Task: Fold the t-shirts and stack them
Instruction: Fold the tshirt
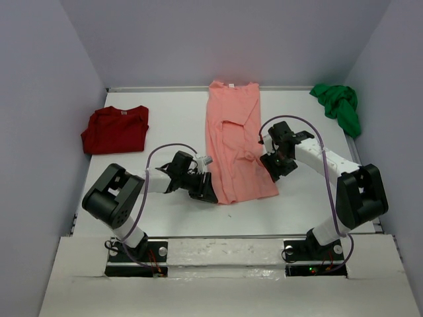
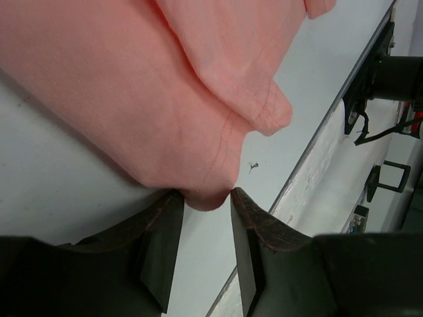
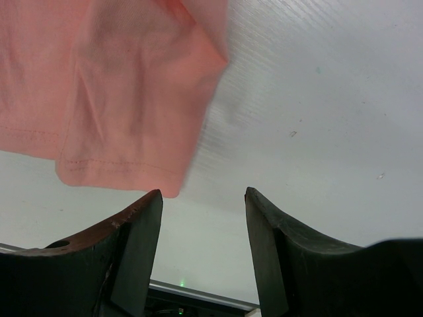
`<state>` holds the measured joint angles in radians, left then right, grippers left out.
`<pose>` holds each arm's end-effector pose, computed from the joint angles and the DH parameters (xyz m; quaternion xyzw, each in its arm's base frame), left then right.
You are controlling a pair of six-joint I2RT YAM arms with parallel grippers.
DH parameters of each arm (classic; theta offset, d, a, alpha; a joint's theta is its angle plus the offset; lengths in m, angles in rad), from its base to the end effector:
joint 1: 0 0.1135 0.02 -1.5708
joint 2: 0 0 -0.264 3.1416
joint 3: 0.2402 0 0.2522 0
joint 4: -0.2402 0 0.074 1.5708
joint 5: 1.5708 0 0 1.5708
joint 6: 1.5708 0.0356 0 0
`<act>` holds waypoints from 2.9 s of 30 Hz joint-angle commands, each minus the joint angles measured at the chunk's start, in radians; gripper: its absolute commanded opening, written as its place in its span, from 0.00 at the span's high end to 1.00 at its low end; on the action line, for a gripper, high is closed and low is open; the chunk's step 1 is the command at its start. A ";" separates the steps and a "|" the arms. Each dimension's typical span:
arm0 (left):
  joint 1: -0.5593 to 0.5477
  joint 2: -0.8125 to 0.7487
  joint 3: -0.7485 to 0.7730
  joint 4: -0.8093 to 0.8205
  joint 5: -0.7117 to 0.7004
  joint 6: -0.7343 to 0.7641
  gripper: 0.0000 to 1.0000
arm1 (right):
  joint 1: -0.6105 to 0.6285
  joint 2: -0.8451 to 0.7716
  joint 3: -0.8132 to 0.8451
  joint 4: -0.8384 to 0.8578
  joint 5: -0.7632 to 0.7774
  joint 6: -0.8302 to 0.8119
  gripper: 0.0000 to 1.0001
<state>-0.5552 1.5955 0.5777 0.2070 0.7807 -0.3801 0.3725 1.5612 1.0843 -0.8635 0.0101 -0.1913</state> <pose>0.2202 -0.1661 0.1285 0.2157 0.8432 -0.4701 0.1469 0.2681 0.1044 0.2116 -0.2758 0.9543 0.0054 0.1149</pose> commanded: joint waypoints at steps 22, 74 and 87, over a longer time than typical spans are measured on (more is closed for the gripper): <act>-0.011 -0.054 0.034 -0.058 -0.098 0.124 1.00 | -0.007 -0.036 -0.001 -0.149 -0.127 -0.112 0.42; -0.005 -0.276 0.109 -0.199 0.083 0.340 1.00 | -0.007 0.047 0.089 -0.367 -0.328 -0.211 1.00; 0.001 -0.310 0.214 -0.343 0.108 0.486 1.00 | -0.007 -0.006 0.167 -0.424 -0.251 -0.221 1.00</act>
<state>-0.5610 1.3251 0.7319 -0.0860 0.8749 0.0448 0.3725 1.5974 1.1893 -1.2537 -0.2790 -0.4011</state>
